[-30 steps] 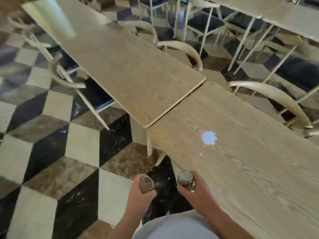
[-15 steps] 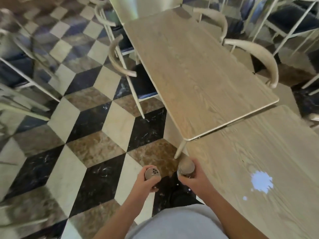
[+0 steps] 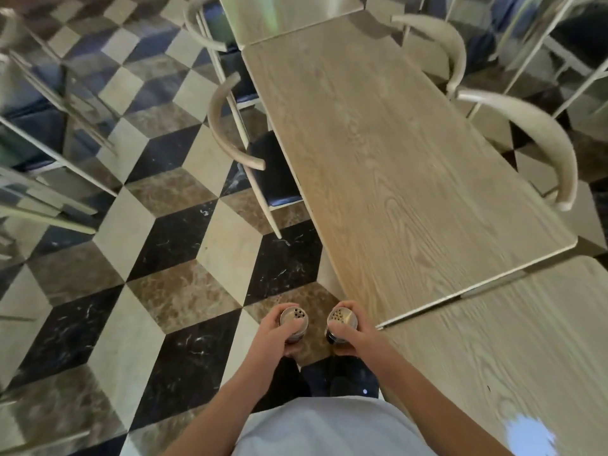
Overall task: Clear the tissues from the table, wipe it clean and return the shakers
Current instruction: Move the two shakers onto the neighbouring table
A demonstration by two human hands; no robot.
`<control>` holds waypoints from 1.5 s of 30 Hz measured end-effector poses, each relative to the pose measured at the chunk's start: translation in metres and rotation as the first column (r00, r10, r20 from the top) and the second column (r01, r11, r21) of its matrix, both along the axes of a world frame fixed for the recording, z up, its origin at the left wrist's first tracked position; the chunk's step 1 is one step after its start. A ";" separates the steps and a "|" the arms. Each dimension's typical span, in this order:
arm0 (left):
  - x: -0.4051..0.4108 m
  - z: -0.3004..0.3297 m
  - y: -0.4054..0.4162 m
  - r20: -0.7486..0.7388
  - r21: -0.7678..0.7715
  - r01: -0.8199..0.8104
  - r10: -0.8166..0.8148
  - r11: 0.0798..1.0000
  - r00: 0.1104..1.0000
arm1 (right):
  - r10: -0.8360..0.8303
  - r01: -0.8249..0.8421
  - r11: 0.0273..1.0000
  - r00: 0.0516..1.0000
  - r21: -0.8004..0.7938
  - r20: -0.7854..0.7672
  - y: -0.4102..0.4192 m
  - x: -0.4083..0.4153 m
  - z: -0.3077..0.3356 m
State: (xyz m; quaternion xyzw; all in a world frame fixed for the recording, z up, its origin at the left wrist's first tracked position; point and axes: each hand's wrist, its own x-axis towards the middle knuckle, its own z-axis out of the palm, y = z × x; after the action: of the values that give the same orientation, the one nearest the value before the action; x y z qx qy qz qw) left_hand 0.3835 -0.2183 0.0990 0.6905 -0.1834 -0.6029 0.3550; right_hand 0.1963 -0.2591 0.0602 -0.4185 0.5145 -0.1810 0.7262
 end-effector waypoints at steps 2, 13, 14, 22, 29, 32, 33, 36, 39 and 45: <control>0.012 -0.005 -0.018 0.001 0.020 0.018 -0.018 1.000 1.000 | -0.017 0.017 0.999 1.000 0.037 -0.011 -0.015 0.008 -0.006; 0.119 -0.030 -0.191 -0.013 0.118 0.473 -0.475 0.873 0.880 | -0.257 0.311 0.943 0.905 0.117 -0.340 -0.116 0.079 -0.024; 0.129 -0.027 -0.209 -0.016 0.117 0.504 -0.505 0.856 0.863 | -0.287 0.360 0.923 0.880 0.137 -0.379 -0.121 0.086 -0.023; 0.165 -0.020 -0.320 0.060 0.132 0.720 -0.731 0.681 0.680 | -0.532 0.694 0.684 0.685 0.224 -0.498 -0.135 0.123 -0.026; 0.137 -0.041 -0.357 -0.070 0.139 0.749 -0.748 0.648 0.660 | -0.517 0.669 0.703 0.714 0.240 -0.472 -0.143 0.122 -0.033; 0.125 -0.048 -0.367 -0.122 0.133 0.772 -0.763 0.622 0.635 | -0.586 0.695 0.678 0.707 0.239 -0.396 -0.156 0.110 -0.045; 0.121 -0.050 -0.371 -0.126 0.130 0.783 -0.773 0.608 0.621 | -0.611 0.709 0.673 0.694 0.213 -0.380 -0.164 0.108 -0.048; 0.108 -0.055 -0.386 -0.118 0.157 0.804 -0.797 0.574 0.592 | -0.677 0.757 0.647 0.625 0.090 -0.388 -0.186 0.104 -0.053; 0.092 -0.060 -0.405 -0.081 0.179 0.810 -0.813 0.558 0.577 | -0.722 0.783 0.621 0.556 -0.032 -0.411 -0.204 0.094 -0.059; 0.042 -0.058 -0.443 -0.005 0.224 0.830 -0.851 0.510 0.525 | -0.641 0.680 0.721 0.582 -0.133 -0.501 -0.242 0.068 -0.069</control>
State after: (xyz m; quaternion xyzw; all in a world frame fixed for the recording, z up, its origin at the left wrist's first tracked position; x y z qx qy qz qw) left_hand 0.4257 -0.6614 0.0411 0.5772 -0.4525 -0.6769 -0.0628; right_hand 0.2644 -0.5008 -0.0087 -0.2023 0.8131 -0.3000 0.4560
